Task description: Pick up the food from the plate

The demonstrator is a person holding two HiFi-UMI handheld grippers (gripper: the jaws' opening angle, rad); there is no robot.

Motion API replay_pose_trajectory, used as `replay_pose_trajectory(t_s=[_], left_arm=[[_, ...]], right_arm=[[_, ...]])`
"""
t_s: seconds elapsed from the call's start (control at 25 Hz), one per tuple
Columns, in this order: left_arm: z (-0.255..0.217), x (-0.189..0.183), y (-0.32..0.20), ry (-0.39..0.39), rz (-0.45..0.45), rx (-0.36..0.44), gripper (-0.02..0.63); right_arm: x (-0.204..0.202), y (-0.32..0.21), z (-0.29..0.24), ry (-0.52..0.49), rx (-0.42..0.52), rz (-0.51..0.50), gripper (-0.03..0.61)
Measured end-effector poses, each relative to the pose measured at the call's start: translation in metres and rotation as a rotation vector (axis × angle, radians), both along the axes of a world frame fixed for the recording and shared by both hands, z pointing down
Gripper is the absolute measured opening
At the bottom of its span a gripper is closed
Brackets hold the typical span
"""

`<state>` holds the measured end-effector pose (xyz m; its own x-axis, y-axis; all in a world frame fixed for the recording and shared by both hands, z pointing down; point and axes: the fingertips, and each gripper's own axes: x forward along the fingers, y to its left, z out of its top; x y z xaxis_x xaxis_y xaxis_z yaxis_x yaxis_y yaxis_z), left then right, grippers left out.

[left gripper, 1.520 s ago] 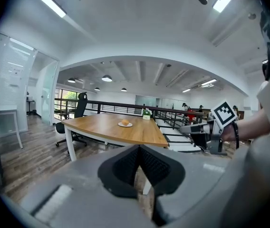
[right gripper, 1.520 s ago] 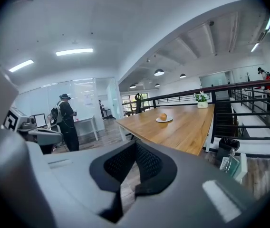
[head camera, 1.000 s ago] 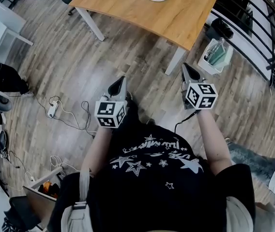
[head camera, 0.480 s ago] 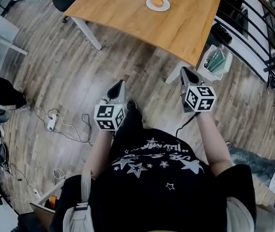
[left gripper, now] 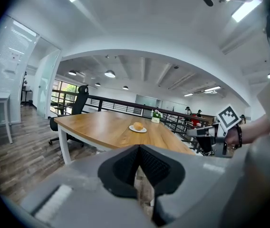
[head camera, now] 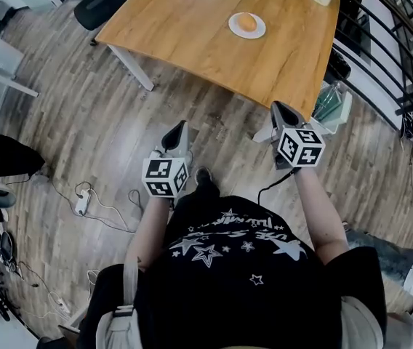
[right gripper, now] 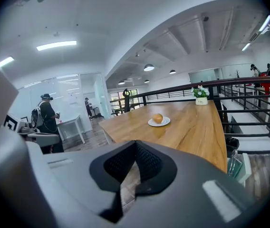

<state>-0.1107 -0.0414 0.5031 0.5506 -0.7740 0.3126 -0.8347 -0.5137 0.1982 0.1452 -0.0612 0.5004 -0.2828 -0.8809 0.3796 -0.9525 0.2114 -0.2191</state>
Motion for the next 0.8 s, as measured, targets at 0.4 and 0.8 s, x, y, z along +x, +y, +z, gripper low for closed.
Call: replay_pose_trajectory(t_s=[0.4,0.8], left_arm=[[-0.010,-0.049,-0.062,0.015,0.000,0.016,0.002],[-0.011,-0.060,-0.088,0.002,0.037,0.020,0.002]], right_arm=[[-0.035,-0.061,-0.014,0.046,0.026,0.017,0.002],[-0.044,-0.075,-0.001,0.049,0.004,0.034,0.002]])
